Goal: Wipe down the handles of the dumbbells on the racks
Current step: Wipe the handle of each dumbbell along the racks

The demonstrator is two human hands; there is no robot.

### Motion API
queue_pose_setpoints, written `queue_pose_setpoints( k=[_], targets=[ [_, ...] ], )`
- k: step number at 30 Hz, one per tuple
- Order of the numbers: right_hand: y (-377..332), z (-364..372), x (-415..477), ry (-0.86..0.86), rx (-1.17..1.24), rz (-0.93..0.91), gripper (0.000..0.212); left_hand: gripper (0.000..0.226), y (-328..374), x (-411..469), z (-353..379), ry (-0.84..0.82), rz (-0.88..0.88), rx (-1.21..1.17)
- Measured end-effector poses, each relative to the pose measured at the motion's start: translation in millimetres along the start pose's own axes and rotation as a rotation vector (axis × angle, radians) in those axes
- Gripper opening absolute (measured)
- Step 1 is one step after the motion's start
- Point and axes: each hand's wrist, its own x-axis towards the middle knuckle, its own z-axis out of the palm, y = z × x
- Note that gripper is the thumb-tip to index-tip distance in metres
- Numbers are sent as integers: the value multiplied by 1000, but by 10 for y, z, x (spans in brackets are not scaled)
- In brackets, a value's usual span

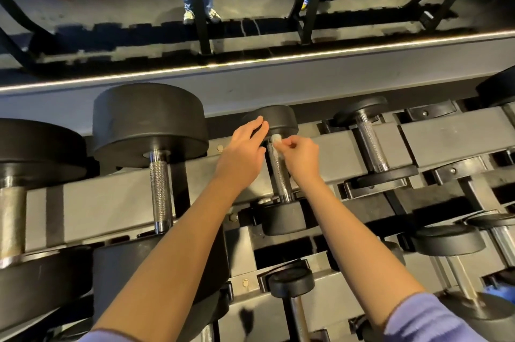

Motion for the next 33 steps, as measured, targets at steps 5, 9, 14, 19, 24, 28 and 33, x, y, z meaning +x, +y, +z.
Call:
queue_pose_setpoints(
  k=[5,9,14,19,24,28,33],
  targets=[
    [134,-176,-207,-173,-153,58,17,53,-39,0,-11,-5,26,-11],
    [239,-315,-396,-285,-248,133,25,54,-82,-6,16,-4,50,-23],
    [203,-176,-392,-137,-181,100,19,53,-131,0,35,3,85,-39],
    [-15,6,-124,37,-35,36,20,53,-142,12,27,3,92,-41],
    [35,40,-69,30,-2,47,20,53,-137,8,26,13,106,-51],
    [171,-84,-253,-77,-55,83,20,54,-129,-1,28,7,88,-56],
    [273,-237,-460,-199,-233,86,7,56,-74,5,-1,-83,16,-49]
  ],
)
